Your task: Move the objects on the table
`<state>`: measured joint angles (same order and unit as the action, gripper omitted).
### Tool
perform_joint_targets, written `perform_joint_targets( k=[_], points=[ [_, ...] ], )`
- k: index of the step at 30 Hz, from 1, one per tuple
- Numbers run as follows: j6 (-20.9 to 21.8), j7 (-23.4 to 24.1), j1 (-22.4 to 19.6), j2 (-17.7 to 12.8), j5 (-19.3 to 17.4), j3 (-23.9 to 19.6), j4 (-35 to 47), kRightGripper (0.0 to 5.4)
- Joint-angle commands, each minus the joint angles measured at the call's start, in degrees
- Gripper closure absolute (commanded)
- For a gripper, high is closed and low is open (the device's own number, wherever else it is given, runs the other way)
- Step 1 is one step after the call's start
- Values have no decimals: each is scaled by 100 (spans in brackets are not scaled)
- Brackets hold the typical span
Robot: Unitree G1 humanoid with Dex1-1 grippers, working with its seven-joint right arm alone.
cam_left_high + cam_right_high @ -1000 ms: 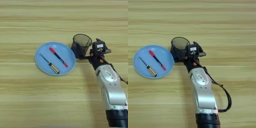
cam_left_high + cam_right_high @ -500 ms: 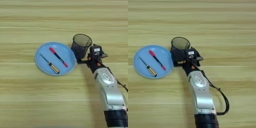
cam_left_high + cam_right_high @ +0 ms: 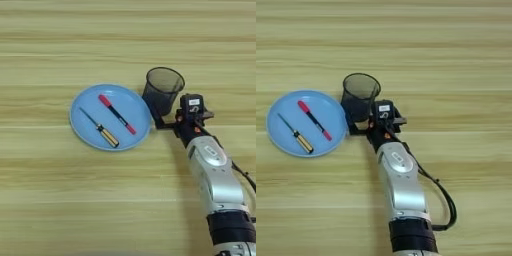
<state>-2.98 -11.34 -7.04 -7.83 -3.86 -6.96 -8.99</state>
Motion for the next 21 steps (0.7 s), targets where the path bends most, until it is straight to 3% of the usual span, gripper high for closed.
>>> perform_joint_targets(
  k=[1,21],
  points=[
    [239,-19,-520,-126,-69,-32,151,4],
    [439,-157,-1226,-222,-129,-75,-848,4]
  ],
)
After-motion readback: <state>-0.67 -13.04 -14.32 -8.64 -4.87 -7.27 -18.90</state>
